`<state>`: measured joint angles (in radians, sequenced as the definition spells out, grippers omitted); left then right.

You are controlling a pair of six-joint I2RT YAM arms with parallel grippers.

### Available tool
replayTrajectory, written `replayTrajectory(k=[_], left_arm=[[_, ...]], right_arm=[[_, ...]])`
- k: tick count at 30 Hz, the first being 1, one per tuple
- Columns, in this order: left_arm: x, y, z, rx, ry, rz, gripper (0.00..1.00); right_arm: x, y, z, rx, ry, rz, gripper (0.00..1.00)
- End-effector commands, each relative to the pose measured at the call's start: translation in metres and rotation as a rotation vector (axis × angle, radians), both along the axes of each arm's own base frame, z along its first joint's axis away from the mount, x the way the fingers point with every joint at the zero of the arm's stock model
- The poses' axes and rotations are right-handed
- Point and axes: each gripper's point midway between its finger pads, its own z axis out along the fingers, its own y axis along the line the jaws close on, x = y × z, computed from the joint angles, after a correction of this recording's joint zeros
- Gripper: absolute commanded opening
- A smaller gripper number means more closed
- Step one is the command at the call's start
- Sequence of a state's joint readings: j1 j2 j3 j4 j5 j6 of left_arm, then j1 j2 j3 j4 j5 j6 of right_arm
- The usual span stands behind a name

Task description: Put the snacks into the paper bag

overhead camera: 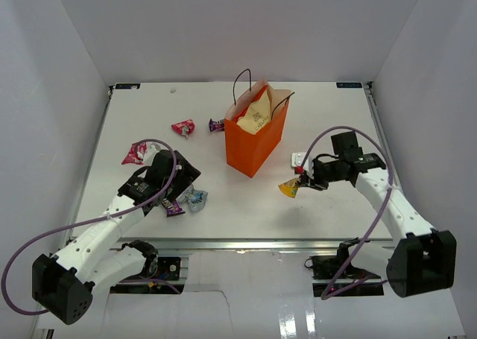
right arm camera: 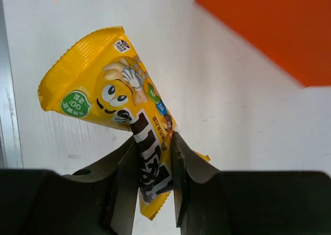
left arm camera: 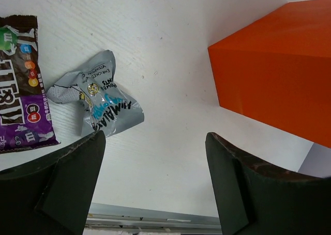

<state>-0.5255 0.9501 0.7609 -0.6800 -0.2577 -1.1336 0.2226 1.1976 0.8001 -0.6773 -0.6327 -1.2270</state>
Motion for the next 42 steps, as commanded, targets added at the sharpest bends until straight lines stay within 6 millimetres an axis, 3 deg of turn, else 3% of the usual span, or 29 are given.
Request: replayTrajectory(k=[1, 2, 3, 5, 6, 10, 12, 13, 15, 18, 23, 27, 31, 34, 38, 41, 42], left_arm=[[-0.005, -0.001, -0.007, -0.058, 0.034, 0.049, 0.88], [-0.006, -0.002, -0.010, -0.065, 0.042, 0.056, 0.88], [-0.008, -0.002, -0.015, -0.080, 0.058, 0.070, 0.88], [-0.011, -0.004, -0.019, -0.095, 0.078, 0.080, 0.88], [-0.013, -0.003, -0.024, -0.102, 0.092, 0.089, 0.88], [-0.018, -0.007, -0.030, -0.145, 0.125, 0.111, 0.88], [-0.020, -0.008, -0.029, -0.152, 0.128, 0.107, 0.88], [-0.021, -0.008, -0.030, -0.154, 0.129, 0.107, 0.88], [-0.022, -0.008, -0.028, -0.166, 0.124, 0.104, 0.88], [-0.024, -0.008, -0.026, -0.178, 0.117, 0.101, 0.88], [-0.030, -0.007, -0.029, -0.195, 0.123, 0.102, 0.86], [-0.033, -0.008, -0.030, -0.204, 0.128, 0.093, 0.86], [-0.035, -0.009, -0.032, -0.206, 0.133, 0.092, 0.86], [-0.036, -0.010, -0.034, -0.206, 0.142, 0.085, 0.87], [-0.036, -0.010, -0.035, -0.206, 0.155, 0.089, 0.85], [-0.037, -0.009, -0.037, -0.199, 0.181, 0.113, 0.81], [-0.037, -0.008, -0.040, -0.194, 0.192, 0.119, 0.80]], right_arm=[[-0.011, 0.031, 0.104, 0.201, -0.147, 0.137, 0.32], [-0.014, 0.039, 0.130, 0.251, -0.160, 0.134, 0.30], [-0.003, 0.046, 0.179, 0.298, -0.268, 0.136, 0.27], [0.001, 0.058, 0.224, 0.371, -0.293, 0.103, 0.24], [0.007, 0.061, 0.263, 0.410, -0.373, 0.092, 0.24], [0.049, 0.071, 0.337, 0.485, -0.536, -0.017, 0.23], [0.065, 0.074, 0.351, 0.486, -0.573, -0.042, 0.24], [0.083, 0.075, 0.356, 0.469, -0.598, -0.076, 0.24], [0.098, 0.082, 0.360, 0.449, -0.635, -0.082, 0.27], [0.134, 0.093, 0.349, 0.381, -0.669, -0.116, 0.29], [0.159, 0.110, 0.346, 0.325, -0.736, -0.104, 0.34], [0.174, 0.115, 0.324, 0.266, -0.704, -0.099, 0.44], [0.175, 0.115, 0.310, 0.235, -0.692, -0.095, 0.62], [0.170, 0.114, 0.316, 0.249, -0.696, -0.101, 0.69], [0.150, 0.107, 0.351, 0.348, -0.686, -0.148, 0.71], [0.131, 0.091, 0.373, 0.425, -0.661, -0.205, 0.78], [0.129, 0.080, 0.372, 0.462, -0.606, -0.261, 0.80]])
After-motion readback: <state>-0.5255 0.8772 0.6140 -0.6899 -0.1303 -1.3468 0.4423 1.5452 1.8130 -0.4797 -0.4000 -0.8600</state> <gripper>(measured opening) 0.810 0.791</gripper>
